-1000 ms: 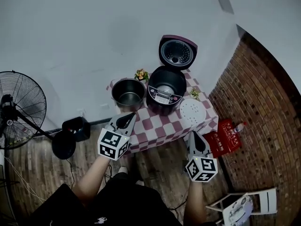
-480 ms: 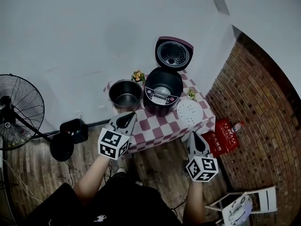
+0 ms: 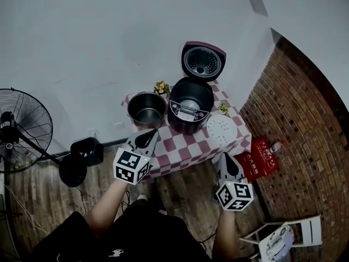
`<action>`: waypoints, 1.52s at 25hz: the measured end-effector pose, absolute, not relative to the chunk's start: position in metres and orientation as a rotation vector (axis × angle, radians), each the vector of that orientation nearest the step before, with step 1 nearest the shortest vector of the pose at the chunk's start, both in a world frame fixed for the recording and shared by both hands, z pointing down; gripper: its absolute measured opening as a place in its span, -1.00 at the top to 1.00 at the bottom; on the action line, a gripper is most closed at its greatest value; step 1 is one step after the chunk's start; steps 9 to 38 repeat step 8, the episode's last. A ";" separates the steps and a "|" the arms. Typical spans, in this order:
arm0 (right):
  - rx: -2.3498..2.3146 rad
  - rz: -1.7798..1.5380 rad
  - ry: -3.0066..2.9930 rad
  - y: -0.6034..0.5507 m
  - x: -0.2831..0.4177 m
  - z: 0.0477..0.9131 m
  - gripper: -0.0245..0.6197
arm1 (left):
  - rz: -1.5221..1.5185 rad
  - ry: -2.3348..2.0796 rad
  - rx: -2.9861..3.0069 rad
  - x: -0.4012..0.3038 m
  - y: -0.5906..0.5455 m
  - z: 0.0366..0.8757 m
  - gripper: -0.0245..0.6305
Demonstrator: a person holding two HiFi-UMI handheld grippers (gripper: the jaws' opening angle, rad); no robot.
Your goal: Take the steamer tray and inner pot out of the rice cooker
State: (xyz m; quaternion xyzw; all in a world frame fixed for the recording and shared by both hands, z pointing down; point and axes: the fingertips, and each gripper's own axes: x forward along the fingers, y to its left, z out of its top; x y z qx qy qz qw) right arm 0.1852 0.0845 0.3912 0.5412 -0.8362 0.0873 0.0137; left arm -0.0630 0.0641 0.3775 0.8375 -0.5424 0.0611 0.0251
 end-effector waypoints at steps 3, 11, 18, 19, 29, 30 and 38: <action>1.686 0.271 -2.601 0.085 0.184 0.393 0.92 | 0.188 -1.675 2.578 -0.066 0.064 0.381 0.92; 1.690 0.274 -2.593 0.083 0.186 0.395 0.92 | 0.198 -1.675 2.561 -0.069 0.062 0.385 0.92; 1.690 0.274 -2.593 0.083 0.186 0.395 0.92 | 0.198 -1.675 2.561 -0.069 0.062 0.385 0.92; 1.690 0.274 -2.593 0.083 0.186 0.395 0.92 | 0.198 -1.675 2.561 -0.069 0.062 0.385 0.92; 1.690 0.274 -2.593 0.083 0.186 0.395 0.92 | 0.198 -1.675 2.561 -0.069 0.062 0.385 0.92; 1.690 0.274 -2.593 0.083 0.186 0.395 0.92 | 0.198 -1.675 2.561 -0.069 0.062 0.385 0.92; 1.690 0.274 -2.593 0.083 0.186 0.395 0.92 | 0.198 -1.675 2.561 -0.069 0.062 0.385 0.92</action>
